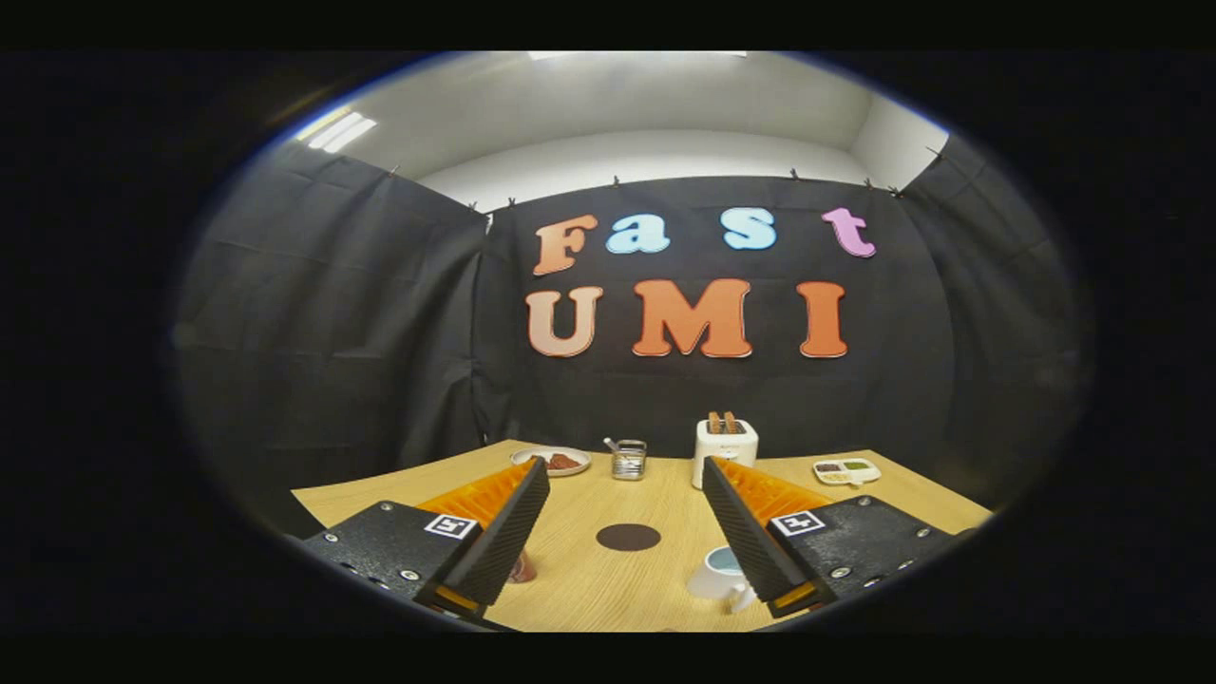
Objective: Take the bottle from table, then pour the juice into the cup, finally place the bottle on the coaster
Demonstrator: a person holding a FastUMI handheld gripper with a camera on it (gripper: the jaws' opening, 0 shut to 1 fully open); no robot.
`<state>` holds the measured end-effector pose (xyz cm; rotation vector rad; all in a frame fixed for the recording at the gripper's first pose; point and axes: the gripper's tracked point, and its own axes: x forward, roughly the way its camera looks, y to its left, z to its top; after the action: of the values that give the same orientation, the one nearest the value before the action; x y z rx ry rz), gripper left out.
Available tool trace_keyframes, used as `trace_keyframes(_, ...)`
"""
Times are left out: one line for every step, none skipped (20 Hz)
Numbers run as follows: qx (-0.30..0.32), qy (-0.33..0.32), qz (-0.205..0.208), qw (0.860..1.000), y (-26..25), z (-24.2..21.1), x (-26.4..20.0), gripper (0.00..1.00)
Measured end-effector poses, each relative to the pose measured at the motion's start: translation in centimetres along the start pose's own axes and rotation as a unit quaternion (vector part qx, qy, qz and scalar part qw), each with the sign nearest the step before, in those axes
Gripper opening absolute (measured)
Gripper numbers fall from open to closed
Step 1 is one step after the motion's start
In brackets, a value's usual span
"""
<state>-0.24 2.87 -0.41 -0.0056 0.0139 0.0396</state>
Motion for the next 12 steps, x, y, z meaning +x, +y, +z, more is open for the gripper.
trace_keyframes(0.005, 0.003, 0.002, 1.000, 0.3, -0.4, -0.1, 0.96)
trace_keyframes(0.012, 0.006, 0.006, 1.000, 0.7, -0.8, 0.0, 0.96)
trace_keyframes(0.017, 0.013, 0.012, 1.000, 1.2, -1.4, 0.0, 0.96)
trace_keyframes(0.020, 0.022, 0.018, 0.999, 1.7, -2.1, 0.1, 0.96)
trace_keyframes(0.021, 0.029, 0.022, 0.999, 2.1, -2.6, 0.0, 0.96)
trace_keyframes(0.021, 0.033, 0.026, 0.999, 2.5, -3.0, 0.0, 0.97)
trace_keyframes(0.020, 0.034, 0.031, 0.999, 2.9, -3.2, 0.1, 0.96)
trace_keyframes(0.020, 0.035, 0.036, 0.999, 3.4, -3.4, 0.1, 0.97)
trace_keyframes(0.019, 0.037, 0.041, 0.998, 3.8, -3.7, 0.0, 0.97)
trace_keyframes(0.019, 0.039, 0.045, 0.998, 4.2, -4.0, 0.0, 0.97)
trace_keyframes(0.019, 0.041, 0.049, 0.998, 4.6, -4.4, 0.0, 0.96)
trace_keyframes(0.019, 0.043, 0.052, 0.998, 4.9, -4.8, 0.0, 0.96)
